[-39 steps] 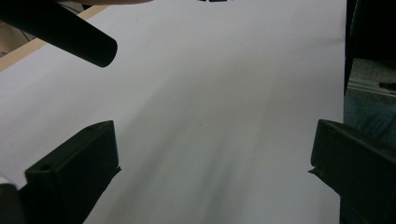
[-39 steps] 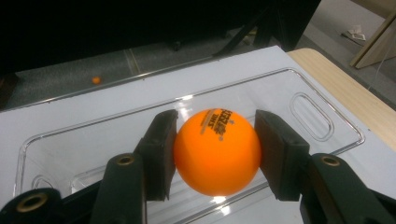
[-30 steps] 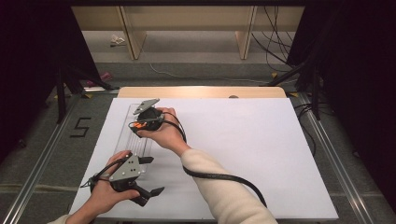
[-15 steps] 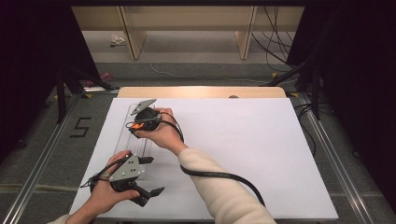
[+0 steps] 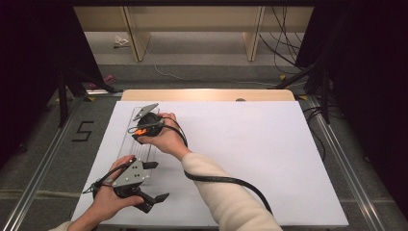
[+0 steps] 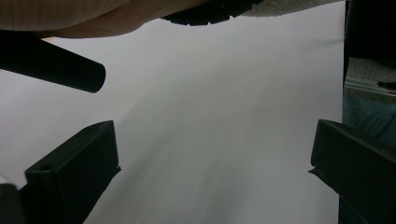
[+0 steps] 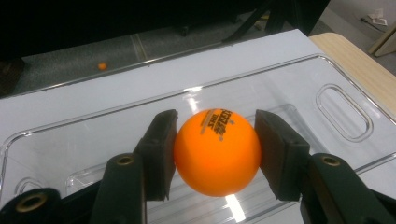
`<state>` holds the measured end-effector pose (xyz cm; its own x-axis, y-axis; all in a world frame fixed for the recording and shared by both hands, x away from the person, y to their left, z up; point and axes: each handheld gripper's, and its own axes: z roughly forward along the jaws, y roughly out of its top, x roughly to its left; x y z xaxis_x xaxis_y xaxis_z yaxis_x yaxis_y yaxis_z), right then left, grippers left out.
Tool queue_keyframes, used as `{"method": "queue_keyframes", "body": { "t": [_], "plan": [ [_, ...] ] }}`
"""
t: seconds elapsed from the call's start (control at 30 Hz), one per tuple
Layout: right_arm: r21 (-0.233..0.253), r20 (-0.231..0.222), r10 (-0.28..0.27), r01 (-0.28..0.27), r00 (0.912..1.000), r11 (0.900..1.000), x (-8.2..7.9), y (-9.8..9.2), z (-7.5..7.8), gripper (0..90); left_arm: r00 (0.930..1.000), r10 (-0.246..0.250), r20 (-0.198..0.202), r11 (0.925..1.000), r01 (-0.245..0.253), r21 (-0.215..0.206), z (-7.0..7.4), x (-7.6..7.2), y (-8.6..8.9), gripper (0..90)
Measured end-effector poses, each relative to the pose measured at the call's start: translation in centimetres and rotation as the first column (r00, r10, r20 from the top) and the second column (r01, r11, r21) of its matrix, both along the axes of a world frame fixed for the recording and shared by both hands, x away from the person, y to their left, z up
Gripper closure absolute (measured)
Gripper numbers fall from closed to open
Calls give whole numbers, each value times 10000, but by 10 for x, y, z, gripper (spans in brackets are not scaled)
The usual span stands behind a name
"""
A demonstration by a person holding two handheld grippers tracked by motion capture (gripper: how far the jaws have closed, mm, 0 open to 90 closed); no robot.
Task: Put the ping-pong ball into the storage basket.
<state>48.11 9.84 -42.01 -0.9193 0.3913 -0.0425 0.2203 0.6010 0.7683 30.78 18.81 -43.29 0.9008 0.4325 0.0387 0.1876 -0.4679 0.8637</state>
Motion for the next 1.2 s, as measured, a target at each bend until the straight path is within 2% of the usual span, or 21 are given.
{"method": "queue_keyframes", "body": {
  "t": [0.6,0.93,1.07,1.2],
  "plan": [
    [-240,-190,70,-75,9998,9997,-1,4,-7,511,10000,-11,0,10000,11,7,0,0,0,5],
    [-174,-246,-5,1,9997,9998,0,3,-8,505,10000,-27,5,10000,27,14,0,0,0,5],
    [-123,-348,-41,37,9994,9999,0,2,-8,460,10000,-14,-4,10000,14,-1,0,0,0,5],
    [-60,-411,-269,267,9988,9996,1,-2,-7,359,10000,-32,-5,10000,32,7,0,0,0,5]
  ]
}}
